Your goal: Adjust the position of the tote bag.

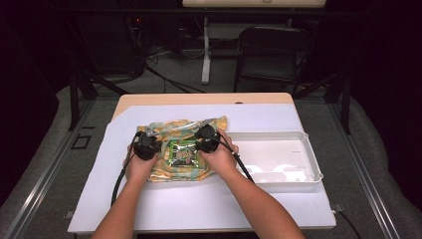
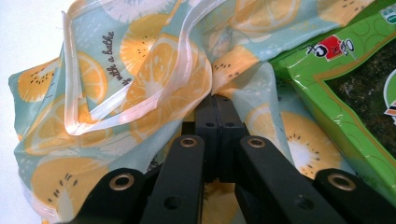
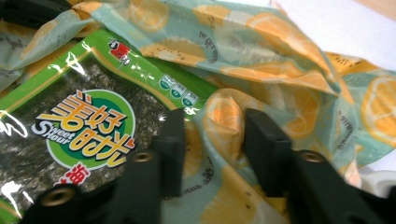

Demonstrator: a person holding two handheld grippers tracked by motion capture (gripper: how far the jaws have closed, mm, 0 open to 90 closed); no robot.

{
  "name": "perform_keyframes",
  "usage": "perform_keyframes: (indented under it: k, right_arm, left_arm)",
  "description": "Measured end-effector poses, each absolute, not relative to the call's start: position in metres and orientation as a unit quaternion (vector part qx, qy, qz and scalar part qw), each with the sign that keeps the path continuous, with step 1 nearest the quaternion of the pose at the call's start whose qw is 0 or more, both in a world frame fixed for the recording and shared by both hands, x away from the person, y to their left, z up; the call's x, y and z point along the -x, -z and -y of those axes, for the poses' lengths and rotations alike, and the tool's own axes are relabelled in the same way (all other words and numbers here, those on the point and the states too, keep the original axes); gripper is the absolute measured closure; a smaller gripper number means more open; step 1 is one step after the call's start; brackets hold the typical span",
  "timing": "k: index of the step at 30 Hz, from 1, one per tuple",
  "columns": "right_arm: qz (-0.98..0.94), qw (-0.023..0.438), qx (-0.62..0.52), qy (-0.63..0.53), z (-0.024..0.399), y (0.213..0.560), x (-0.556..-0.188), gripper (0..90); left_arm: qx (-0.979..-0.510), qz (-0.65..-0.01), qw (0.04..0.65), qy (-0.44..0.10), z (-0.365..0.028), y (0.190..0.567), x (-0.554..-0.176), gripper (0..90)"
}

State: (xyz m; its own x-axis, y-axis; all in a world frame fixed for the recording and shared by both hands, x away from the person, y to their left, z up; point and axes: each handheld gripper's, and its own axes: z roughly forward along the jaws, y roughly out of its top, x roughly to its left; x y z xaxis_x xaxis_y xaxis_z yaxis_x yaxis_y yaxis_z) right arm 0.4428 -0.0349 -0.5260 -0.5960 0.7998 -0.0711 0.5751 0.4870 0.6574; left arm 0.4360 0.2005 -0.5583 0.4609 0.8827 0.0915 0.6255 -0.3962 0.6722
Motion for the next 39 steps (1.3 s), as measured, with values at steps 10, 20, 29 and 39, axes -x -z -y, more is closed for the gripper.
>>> perform_keyframes:
  k: [10, 20, 29, 39]
  right_arm:
    - [-0.852, 0.177, -0.408, -0.277, 0.038, 0.528, -0.443, 89.1]
    - [-0.842, 0.191, -0.436, -0.255, 0.046, 0.534, -0.449, 89.6]
    - [-0.846, 0.187, -0.439, -0.239, 0.049, 0.535, -0.452, 89.6]
    - [-0.843, 0.182, -0.441, -0.246, 0.046, 0.539, -0.453, 89.4]
  left_arm:
    - [-0.806, -0.468, 0.286, -0.224, -0.2, 0.558, -0.436, 90.0]
    - [-0.806, -0.467, 0.285, -0.226, -0.2, 0.558, -0.435, 90.0]
    - [-0.805, -0.467, 0.285, -0.227, -0.2, 0.558, -0.435, 90.0]
    - [-0.805, -0.468, 0.286, -0.227, -0.2, 0.559, -0.435, 90.0]
